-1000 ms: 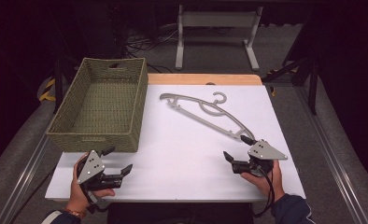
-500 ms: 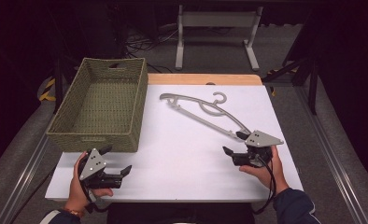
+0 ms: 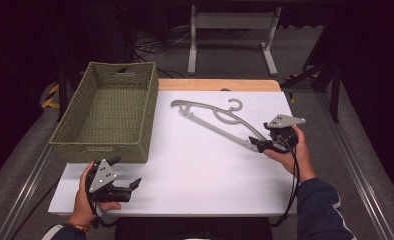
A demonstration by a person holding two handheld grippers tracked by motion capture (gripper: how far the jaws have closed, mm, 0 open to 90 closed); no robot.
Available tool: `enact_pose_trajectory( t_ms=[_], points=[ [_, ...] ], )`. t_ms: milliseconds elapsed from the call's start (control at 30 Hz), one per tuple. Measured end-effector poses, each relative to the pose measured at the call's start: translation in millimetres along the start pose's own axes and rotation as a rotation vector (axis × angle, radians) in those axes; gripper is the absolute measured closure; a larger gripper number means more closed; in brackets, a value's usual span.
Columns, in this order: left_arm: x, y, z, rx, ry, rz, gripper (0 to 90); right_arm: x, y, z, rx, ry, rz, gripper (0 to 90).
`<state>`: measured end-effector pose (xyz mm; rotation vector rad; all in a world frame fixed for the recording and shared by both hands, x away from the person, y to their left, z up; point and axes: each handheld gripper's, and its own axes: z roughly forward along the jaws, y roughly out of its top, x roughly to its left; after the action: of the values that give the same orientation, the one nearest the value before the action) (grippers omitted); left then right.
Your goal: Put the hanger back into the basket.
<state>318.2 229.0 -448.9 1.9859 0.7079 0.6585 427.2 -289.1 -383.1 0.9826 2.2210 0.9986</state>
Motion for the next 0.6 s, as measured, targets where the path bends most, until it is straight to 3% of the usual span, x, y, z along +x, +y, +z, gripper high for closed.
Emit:
enact_pose_trajectory(
  t_ms=[100,167,267,300,433,567,600],
  points=[
    [-0.4,-0.1,-0.4,-0.009,-0.007,-0.007,4.3,-8.5,1.9,11.4,0.048,0.012,0.021,26.5],
    [-1.1,0.3,-0.9,-0.007,-0.004,0.01,4.7,-15.1,3.3,28.1,0.125,0.012,0.013,31.1],
    [-3.4,0.6,0.3,-0.003,-0.016,0.015,5.0,-23.2,3.6,43.2,0.187,0.008,0.032,38.4],
    [-3.6,0.8,0.6,-0.001,-0.015,0.021,5.0,-25.4,3.4,47.8,0.209,0.0,0.038,44.5],
    [-4.9,0.9,0.8,-0.002,-0.038,0.011,5.7,-32.8,-0.4,65.9,0.313,-0.028,0.031,51.1],
    [-6.0,1.3,1.9,-0.001,-0.043,0.02,5.9,-39.2,-2.3,73.4,0.34,-0.03,0.068,49.3],
    [-6.0,1.3,1.9,-0.001,-0.045,0.021,5.9,-43.2,-2.6,75.4,0.348,-0.014,0.109,48.1]
  ],
)
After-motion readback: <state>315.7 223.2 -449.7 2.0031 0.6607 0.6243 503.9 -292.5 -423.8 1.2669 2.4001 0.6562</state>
